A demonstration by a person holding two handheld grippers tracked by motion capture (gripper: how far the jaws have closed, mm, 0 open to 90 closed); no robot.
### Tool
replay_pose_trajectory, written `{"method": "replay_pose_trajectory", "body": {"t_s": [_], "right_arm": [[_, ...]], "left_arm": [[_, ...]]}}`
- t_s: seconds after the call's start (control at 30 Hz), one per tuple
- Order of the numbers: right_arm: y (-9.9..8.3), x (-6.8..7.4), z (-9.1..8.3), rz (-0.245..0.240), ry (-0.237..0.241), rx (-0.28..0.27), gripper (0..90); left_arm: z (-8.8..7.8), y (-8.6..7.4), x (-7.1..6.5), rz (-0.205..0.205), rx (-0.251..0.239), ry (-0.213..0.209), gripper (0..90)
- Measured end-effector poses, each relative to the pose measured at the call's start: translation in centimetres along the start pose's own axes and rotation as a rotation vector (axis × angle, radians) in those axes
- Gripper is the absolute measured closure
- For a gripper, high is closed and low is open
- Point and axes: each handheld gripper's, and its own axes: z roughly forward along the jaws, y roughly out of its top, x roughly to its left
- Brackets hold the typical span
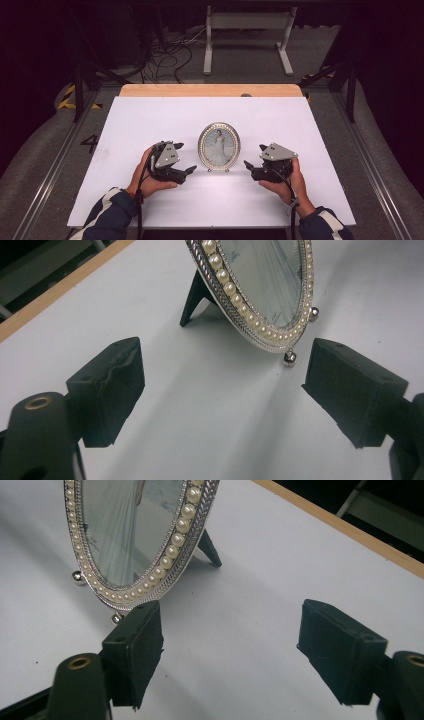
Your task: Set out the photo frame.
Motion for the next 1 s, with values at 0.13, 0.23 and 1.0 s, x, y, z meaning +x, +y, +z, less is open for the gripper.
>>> {"method": "replay_pose_trajectory", "body": {"t_s": [0.13, 0.23, 1.0], "right_arm": [[-0.3, -0.2, -0.2, 0.008, 0.000, 0.006, 20.4], [-0.5, -0.2, -0.3, 0.006, 0.009, 0.003, 18.3], [-2.4, -1.1, -2.7, -0.027, -0.033, 0.017, 10.8]], "left_arm": [[-0.4, -0.5, 0.0, -0.008, 0.008, 0.007, 14.1], [-0.7, -0.8, 0.0, -0.013, 0.010, 0.014, 13.3], [-4.2, -4.2, 0.5, -0.055, 0.019, 0.086, 9.2]]}}
